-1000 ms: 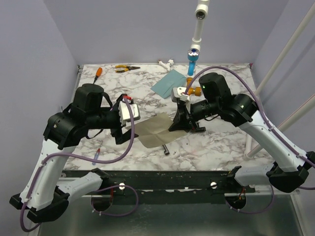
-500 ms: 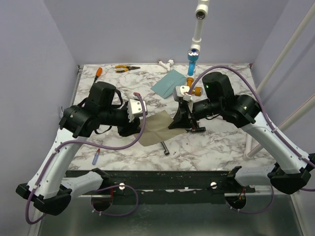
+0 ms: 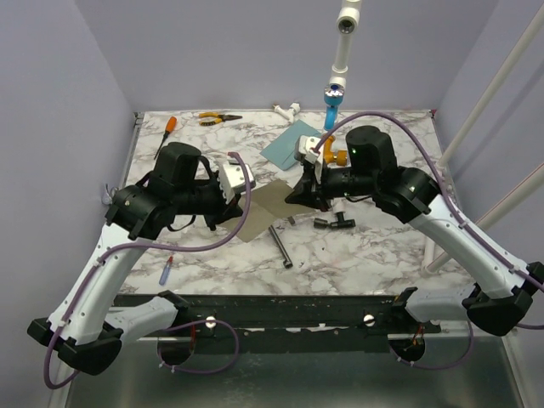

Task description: Place the letter into the envelope and seal it

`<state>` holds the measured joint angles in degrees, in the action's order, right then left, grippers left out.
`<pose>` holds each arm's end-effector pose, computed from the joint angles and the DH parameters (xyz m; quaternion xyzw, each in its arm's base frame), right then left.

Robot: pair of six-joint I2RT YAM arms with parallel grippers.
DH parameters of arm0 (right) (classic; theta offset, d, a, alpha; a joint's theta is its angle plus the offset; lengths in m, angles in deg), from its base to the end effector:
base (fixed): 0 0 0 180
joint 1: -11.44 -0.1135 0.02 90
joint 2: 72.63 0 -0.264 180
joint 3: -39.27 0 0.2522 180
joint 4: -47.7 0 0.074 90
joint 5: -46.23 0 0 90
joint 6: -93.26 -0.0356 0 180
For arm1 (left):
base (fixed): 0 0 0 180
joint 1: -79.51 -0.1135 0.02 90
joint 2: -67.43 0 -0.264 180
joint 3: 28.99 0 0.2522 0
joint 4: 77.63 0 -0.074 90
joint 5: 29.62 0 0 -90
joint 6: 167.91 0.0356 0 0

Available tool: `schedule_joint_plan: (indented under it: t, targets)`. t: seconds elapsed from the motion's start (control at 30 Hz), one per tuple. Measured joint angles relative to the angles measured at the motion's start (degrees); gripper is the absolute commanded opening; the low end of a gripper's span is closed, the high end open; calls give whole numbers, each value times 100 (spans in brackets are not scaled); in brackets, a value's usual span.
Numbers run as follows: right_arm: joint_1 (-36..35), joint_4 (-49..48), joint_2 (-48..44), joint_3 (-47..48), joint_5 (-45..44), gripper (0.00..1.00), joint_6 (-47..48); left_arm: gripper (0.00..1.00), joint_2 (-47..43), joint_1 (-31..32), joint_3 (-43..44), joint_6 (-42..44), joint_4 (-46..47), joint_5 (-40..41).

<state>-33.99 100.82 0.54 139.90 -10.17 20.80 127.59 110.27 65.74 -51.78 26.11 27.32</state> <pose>0.1690 0.1996 0.4376 -0.5545 0.6107 0.3603 0.4357 0.1395 -0.1056 0.4165 0.5190 0.7137 -0.2752 0.3815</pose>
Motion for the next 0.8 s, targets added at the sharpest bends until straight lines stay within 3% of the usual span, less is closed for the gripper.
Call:
schedule_joint_plan:
  t: [0.27,0.4,0.5,0.57,0.8]
  targets:
    - [0,-1408,-63,-992,236,42,-625,0,140,-17,-46,-568,719,874]
    - [0,-2140,-63,-1423,514,64,-1062,0,197,-70,-46,-649,990,911]
    - [-11,-2645,17,-1633,664,72,-1386,0,264,-70,-11,-702,1121,914]
    - [-68,-2929,105,-1725,684,85,-1585,0,319,-74,-7,-708,1207,935]
    - [-264,-3069,111,-1893,710,90,-1718,0,411,-120,-79,-452,1388,1172]
